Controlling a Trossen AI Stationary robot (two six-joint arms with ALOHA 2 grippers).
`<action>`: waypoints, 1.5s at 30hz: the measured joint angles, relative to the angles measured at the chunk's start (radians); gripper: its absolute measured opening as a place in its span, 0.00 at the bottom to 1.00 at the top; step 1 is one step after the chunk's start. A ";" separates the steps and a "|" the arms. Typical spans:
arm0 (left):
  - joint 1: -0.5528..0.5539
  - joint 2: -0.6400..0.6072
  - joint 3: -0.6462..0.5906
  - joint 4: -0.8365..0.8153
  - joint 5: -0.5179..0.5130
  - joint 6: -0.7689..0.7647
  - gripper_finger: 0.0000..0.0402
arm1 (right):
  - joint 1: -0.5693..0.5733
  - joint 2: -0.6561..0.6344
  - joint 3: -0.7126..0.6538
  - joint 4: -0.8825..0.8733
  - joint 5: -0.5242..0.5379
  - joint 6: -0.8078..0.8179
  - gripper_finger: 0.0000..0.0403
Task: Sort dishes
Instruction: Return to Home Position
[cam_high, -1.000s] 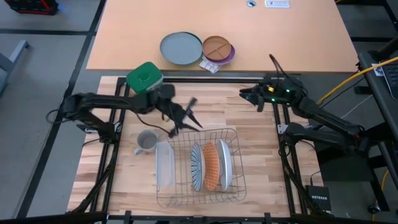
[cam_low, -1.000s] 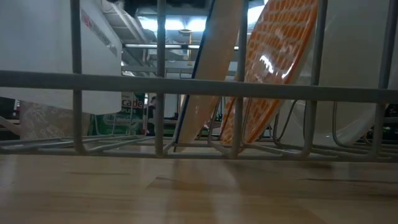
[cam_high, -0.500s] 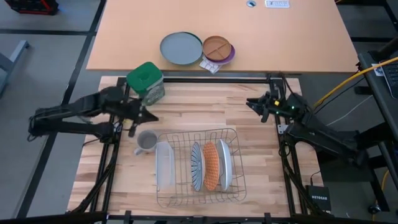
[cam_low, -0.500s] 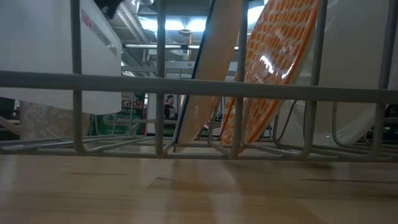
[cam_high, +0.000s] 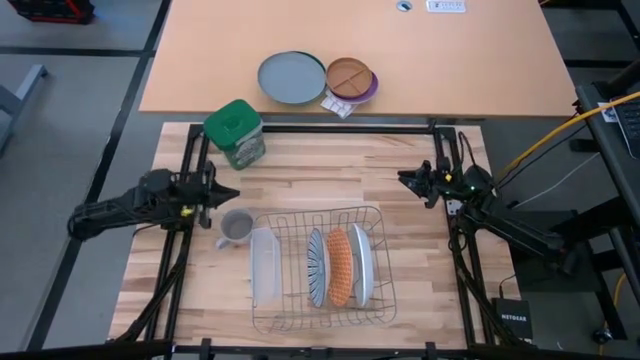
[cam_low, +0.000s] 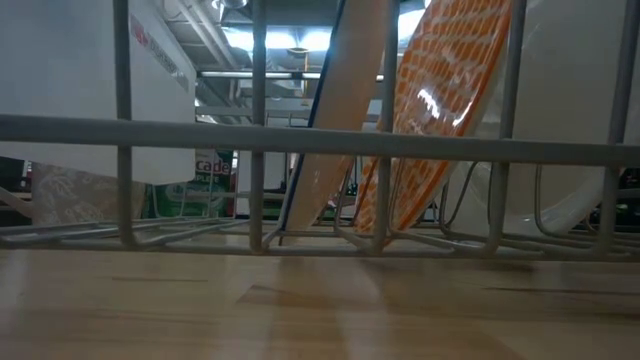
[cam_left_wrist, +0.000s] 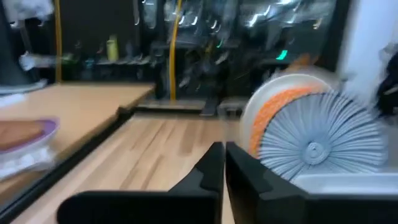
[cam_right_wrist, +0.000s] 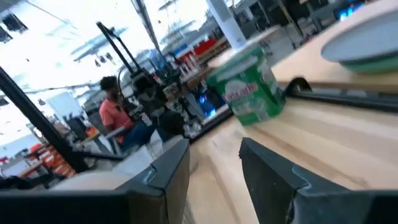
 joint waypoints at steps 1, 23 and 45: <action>0.001 0.003 -0.013 0.011 -0.012 0.001 0.01 | 0.003 -0.006 0.000 -0.008 -0.001 0.000 0.37; 0.022 0.033 -0.148 0.046 -0.079 0.042 0.02 | 0.298 -0.020 -0.003 -0.194 0.055 -0.157 0.37; 0.022 0.032 -0.147 0.036 -0.078 0.074 0.01 | 0.319 -0.007 -0.005 -0.201 0.066 -0.170 0.37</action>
